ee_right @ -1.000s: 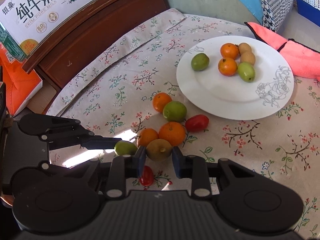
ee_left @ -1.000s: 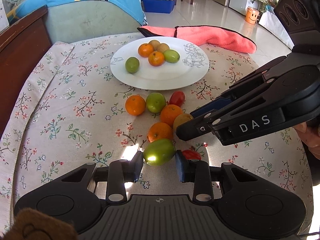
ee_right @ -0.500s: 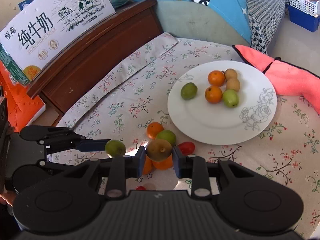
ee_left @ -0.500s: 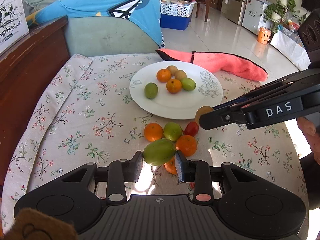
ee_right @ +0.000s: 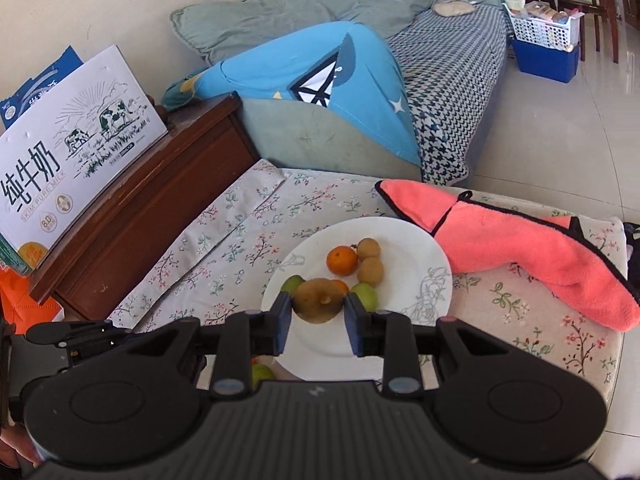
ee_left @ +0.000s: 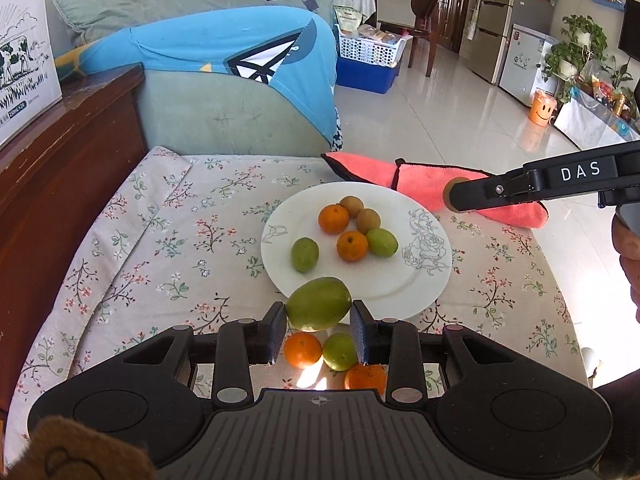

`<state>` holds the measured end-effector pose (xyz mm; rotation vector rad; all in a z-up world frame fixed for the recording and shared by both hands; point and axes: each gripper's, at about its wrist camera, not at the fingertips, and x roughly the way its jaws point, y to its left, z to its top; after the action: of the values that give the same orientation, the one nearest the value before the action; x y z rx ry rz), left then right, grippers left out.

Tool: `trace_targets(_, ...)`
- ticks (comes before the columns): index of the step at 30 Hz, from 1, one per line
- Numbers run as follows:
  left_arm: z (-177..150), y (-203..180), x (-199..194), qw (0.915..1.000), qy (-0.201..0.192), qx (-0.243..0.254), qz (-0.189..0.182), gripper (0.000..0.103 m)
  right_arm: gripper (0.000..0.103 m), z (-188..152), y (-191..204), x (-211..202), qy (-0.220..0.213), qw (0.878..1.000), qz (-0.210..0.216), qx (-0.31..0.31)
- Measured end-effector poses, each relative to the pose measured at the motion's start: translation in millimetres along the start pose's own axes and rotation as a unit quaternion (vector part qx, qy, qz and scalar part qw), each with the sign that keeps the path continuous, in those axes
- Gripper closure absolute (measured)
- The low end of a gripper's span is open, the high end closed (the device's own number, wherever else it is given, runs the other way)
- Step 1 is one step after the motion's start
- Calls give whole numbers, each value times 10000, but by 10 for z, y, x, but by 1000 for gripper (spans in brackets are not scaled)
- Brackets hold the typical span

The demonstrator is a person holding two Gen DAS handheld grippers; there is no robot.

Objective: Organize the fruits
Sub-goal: 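Set the mango on the plate with left tool while right tool sets the kiwi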

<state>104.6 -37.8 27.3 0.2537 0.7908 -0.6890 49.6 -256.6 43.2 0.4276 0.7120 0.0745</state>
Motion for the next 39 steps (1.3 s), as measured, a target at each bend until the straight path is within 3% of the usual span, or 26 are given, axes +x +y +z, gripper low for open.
trace_targets(10, 226, -45, 283, 9992, 20, -410, -1, 71, 74, 138, -267, 170, 24, 9992, -339, 226)
trace_targets(16, 301, -115, 535, 9981, 180, -577, 98, 71, 74, 129, -391, 427, 272, 9972, -648, 273)
trace_targets(30, 332, -135, 990, 9950, 568, -779, 278, 71, 74, 125, -459, 866, 570, 9942, -853, 319)
trace_targets(39, 388, -46, 1080, 9925, 559, -1034, 339, 70, 71, 143, -535, 1013, 603, 9925, -952, 483)
